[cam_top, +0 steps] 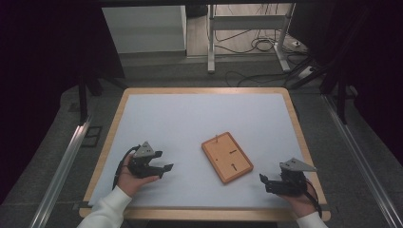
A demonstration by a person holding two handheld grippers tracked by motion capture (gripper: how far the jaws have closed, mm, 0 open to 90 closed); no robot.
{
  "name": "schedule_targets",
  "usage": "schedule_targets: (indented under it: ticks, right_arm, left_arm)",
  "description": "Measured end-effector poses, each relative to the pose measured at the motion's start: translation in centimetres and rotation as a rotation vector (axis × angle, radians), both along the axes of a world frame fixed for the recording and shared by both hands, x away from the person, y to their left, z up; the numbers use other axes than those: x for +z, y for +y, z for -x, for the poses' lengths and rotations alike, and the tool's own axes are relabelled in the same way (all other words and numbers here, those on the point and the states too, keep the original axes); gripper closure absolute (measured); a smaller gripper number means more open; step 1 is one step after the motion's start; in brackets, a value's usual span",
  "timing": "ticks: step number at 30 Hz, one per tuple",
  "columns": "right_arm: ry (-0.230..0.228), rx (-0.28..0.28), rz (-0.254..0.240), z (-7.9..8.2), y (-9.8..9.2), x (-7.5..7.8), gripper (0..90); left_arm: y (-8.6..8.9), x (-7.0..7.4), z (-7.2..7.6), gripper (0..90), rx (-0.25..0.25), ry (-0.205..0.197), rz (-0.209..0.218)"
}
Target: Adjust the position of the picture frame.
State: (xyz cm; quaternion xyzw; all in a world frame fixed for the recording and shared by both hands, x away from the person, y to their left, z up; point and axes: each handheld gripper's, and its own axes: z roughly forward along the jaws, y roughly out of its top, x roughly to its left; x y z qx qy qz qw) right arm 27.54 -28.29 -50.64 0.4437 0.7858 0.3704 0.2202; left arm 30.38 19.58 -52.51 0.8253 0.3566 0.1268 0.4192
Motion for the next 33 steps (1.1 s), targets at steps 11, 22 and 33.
schedule_targets:
  ticks: [11, 22, 33]
  right_arm:
    - [0.001, 0.01, 0.001, 0.1, 0.0, -0.1, 11.0]
    - [-0.003, 0.028, -0.028, -0.3, -0.1, 0.1, 11.3]
    - [-0.013, 0.042, -0.032, 0.1, -0.3, 0.2, 11.4]
  left_arm:
    - [-0.1, 0.0, -0.1, 28.4, 0.004, -0.001, -0.002]
    - [-0.8, -0.1, -0.2, 28.2, 0.041, 0.005, -0.033]
    - [-1.5, 2.3, -0.3, 27.4, 0.093, -0.043, -0.003]
